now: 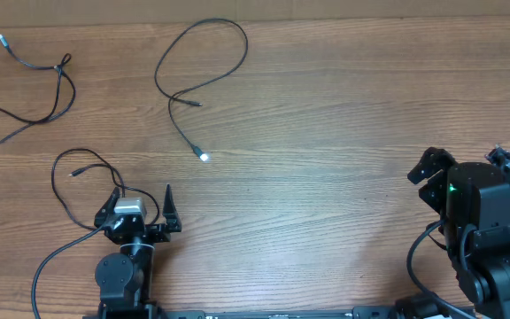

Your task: Untangle cables

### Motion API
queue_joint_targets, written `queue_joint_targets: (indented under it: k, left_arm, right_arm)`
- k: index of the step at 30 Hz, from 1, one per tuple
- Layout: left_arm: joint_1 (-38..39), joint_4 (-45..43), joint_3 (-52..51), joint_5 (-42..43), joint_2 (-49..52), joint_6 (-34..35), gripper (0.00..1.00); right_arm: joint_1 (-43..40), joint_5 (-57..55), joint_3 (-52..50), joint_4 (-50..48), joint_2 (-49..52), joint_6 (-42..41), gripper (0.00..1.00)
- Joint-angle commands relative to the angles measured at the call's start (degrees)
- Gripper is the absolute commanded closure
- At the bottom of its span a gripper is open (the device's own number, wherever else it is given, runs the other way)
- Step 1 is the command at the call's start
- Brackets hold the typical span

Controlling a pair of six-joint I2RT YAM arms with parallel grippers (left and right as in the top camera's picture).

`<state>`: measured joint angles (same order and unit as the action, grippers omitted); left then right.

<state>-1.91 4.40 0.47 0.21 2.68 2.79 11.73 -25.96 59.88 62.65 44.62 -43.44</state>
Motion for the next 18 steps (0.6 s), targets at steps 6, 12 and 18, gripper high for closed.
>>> queue_joint_targets:
  k: [6,12,18]
  left_arm:
    - [-0.31,0.04,-0.2,0.87,-0.04,-0.7,0.0]
    - [-0.31,0.04,-0.2,0.87,-0.04,-0.7,0.0]
    - [-0.31,0.04,-0.2,0.87,-0.04,-0.68,0.0]
  right_arm:
    - [0.15,-0.98,0.13,-0.15,-0.2,0.44,0.0]
    - [0.15,-0.98,0.13,-0.15,-0.2,0.44,0.0]
    - [0.15,-1.42,0.09,0.28,-0.26,0.44,0.0]
